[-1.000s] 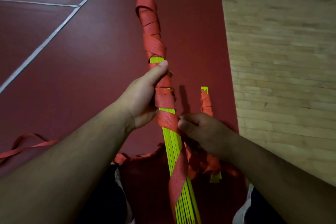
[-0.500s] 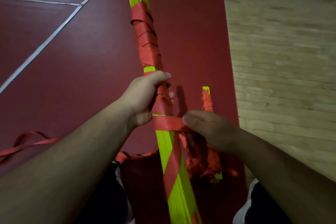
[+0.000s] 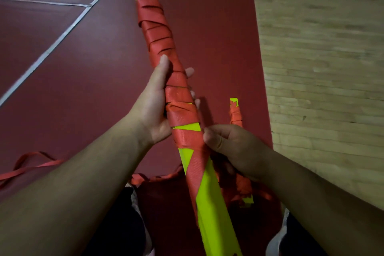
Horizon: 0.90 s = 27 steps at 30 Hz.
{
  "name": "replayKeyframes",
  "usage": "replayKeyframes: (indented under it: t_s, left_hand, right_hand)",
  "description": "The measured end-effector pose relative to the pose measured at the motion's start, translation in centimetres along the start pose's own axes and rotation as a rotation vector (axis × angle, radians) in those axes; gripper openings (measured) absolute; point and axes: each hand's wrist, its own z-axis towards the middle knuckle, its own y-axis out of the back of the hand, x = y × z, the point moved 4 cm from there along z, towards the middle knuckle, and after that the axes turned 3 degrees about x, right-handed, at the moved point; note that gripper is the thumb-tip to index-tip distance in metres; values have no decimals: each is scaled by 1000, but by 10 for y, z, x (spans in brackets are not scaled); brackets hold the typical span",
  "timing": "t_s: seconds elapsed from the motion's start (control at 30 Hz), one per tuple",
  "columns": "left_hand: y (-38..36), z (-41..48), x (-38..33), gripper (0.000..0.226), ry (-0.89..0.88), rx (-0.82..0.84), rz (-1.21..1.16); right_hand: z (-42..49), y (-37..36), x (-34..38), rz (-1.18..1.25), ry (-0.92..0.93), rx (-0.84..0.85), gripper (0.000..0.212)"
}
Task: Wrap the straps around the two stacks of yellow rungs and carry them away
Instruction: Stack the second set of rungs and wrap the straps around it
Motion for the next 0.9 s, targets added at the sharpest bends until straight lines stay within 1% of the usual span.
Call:
replayKeyframes:
  t_s: [0.03, 0.07, 0.13, 0.17, 0.2, 0.27, 0.37, 0.43, 0.47, 0.53, 0.57, 0.67, 0.7, 0.77, 0.83, 0.87, 0.9]
  left_hand:
    - [2, 1, 1, 56, -11, -39, 63]
    - [4, 2, 2, 52, -25, -81, 130]
    - [5, 0, 5, 42, -40, -146, 257]
    - [5, -1, 7, 38, -43, -159, 295]
    - [4, -2, 9, 36, -48, -160, 310]
    - [1, -2, 9, 35, -48, -138, 301]
    - [-3, -2, 6, 45, -15, -96, 253]
    - [-4, -2, 6, 49, -21, -112, 207]
    - [-5, -3, 5, 51, -33, -128, 180]
    - [-6, -4, 4, 57, -56, -162, 114]
    - [-7, -5, 5, 60, -64, -179, 88]
    - [-6, -6, 4, 67, -64, -193, 40]
    - [-6, -7, 5, 68, -65, -192, 30]
    - [-6, -7, 7, 71, -48, -170, -12]
    - [-5, -7, 8, 71, -39, -156, -42]
    - [-4, -6, 7, 71, -41, -162, -24]
    - [-1, -5, 6, 72, -44, -185, 22]
  right_hand:
    - [0, 1, 2, -67, 11, -21, 40]
    - [1, 2, 4, -173, 18, -41, 40]
    - [4, 7, 3, -461, 12, -46, 46]
    - [5, 11, 1, -523, 2, -47, 46]
    - [6, 14, 0, -529, 0, -54, 43]
    - [6, 18, -2, -480, 15, -73, 38]
    - [5, 21, -3, -407, 39, -99, 26]
    - [6, 23, -2, -306, 39, -112, 26]
    - [7, 23, -3, -275, 35, -108, 33]
    - [9, 18, -6, -226, 25, -58, 57]
    - [8, 13, -9, -193, 16, -16, 61]
    - [4, -1, -13, -69, 22, 48, 37]
    - [3, -4, -13, -31, 30, 51, 33]
    - [2, -7, -17, 63, 29, 35, 30]
    - [1, -11, -15, 168, 43, 58, 38]
    - [1, -12, -14, 184, 60, 75, 40]
    - [2, -12, -12, 175, 84, 70, 36]
